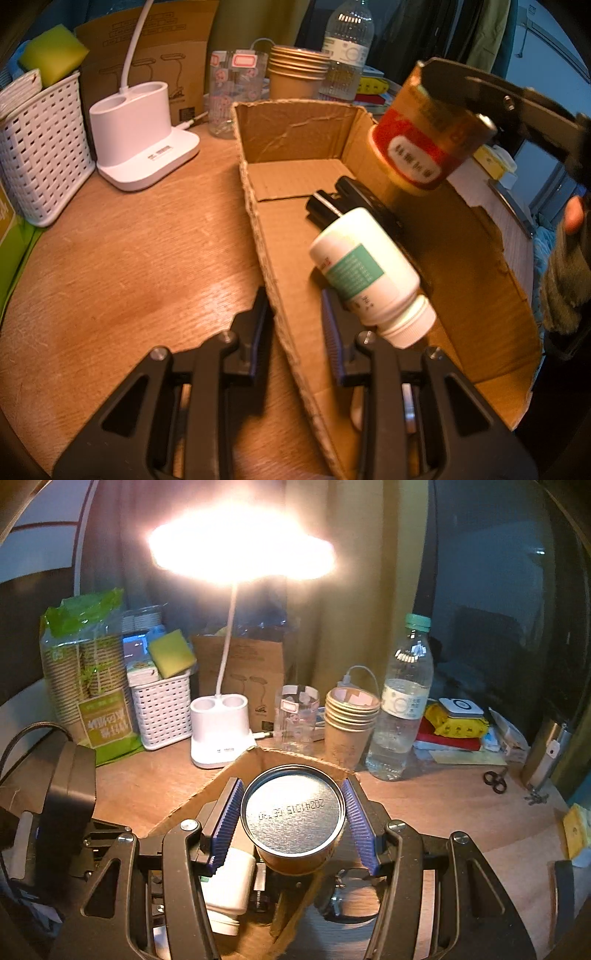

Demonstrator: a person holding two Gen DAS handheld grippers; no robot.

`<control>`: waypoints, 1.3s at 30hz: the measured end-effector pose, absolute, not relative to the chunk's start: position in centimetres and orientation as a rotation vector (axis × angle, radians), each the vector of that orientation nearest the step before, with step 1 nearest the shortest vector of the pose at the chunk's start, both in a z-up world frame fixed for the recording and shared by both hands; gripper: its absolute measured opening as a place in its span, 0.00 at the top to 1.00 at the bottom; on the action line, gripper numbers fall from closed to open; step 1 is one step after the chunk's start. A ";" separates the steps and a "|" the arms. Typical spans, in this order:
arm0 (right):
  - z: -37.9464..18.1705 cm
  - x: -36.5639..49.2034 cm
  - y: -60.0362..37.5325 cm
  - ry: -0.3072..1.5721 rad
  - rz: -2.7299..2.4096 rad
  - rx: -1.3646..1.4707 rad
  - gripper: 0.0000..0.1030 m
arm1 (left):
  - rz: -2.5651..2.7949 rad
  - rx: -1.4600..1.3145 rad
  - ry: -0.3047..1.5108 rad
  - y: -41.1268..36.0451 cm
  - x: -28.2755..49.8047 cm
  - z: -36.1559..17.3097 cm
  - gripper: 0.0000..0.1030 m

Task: Organize rigid objects
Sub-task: 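Lift the red tin can with the right gripper over the box, then lower the red tin can into the box and open the right gripper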

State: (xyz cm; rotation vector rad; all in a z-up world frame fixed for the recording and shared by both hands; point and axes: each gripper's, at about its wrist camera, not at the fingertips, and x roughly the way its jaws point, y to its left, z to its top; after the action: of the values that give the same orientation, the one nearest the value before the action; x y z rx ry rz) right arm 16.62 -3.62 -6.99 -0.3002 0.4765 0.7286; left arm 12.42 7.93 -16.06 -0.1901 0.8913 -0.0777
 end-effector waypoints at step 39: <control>-7.0 16.6 -5.0 0.458 0.719 -0.285 0.34 | -0.079 -0.190 0.892 8.0 12.4 -16.1 0.71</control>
State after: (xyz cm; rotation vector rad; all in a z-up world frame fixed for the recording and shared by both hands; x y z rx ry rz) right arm 16.65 -4.99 -7.00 -0.2848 0.4577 0.7185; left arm 12.45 8.02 -16.10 -0.1902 0.8919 -0.0789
